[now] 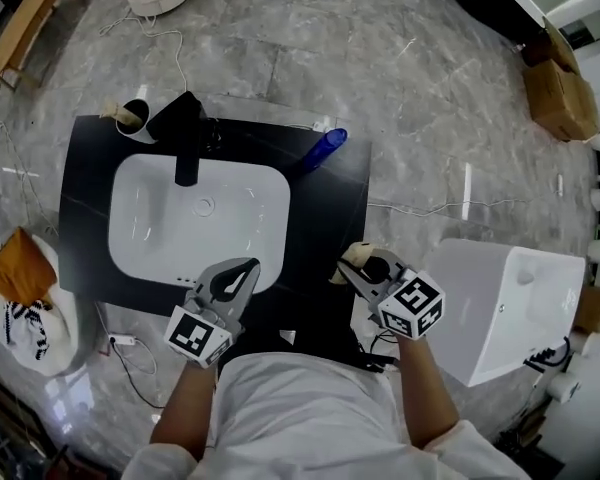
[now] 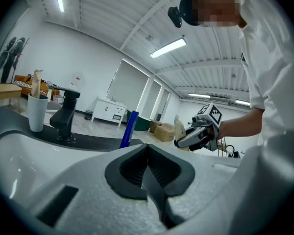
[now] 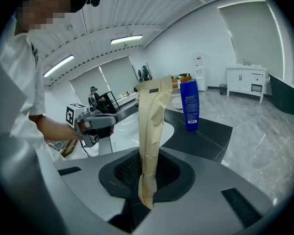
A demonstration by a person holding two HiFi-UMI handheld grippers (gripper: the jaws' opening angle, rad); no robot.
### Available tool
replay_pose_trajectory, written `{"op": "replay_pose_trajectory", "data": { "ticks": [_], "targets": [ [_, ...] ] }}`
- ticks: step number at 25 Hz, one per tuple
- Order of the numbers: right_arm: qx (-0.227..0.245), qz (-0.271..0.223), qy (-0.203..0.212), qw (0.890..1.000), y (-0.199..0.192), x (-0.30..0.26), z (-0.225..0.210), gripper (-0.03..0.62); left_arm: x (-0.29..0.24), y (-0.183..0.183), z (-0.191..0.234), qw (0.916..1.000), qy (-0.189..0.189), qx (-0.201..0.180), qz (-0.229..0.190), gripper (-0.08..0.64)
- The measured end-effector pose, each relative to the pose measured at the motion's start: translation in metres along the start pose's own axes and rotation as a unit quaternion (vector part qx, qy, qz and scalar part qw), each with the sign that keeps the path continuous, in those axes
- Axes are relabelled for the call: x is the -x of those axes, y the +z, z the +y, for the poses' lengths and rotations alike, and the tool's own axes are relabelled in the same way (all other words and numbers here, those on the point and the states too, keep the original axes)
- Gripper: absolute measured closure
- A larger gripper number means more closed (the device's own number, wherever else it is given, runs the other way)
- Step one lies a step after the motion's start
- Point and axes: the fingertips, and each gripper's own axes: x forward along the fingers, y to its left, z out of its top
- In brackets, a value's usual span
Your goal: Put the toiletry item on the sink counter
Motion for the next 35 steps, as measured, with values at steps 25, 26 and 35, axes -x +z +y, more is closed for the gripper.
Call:
{"op": "replay_pose_trajectory", "data": {
  "ticks": [25,26,35],
  "targets": [
    [0.244,0.270,0.108,0.925,-0.071,-0.081,0.003,0.543,-0.016,-0.049,-0.006,0.9978,0.043,0.044,0.026,0.545],
    [0.244,0.271,0.108,0.925,-0.073,-0.083,0.002,0.543,-0.014,-0.050,-0.006,0.9976,0.045,0.045,0.027,0.545],
    [0.235,0.267,0.098,0.930,-0.089,-0.098,0.000,0.543,-0.006,-0.064,-0.005,0.9968,0.051,0.052,0.032,0.545]
  ]
}}
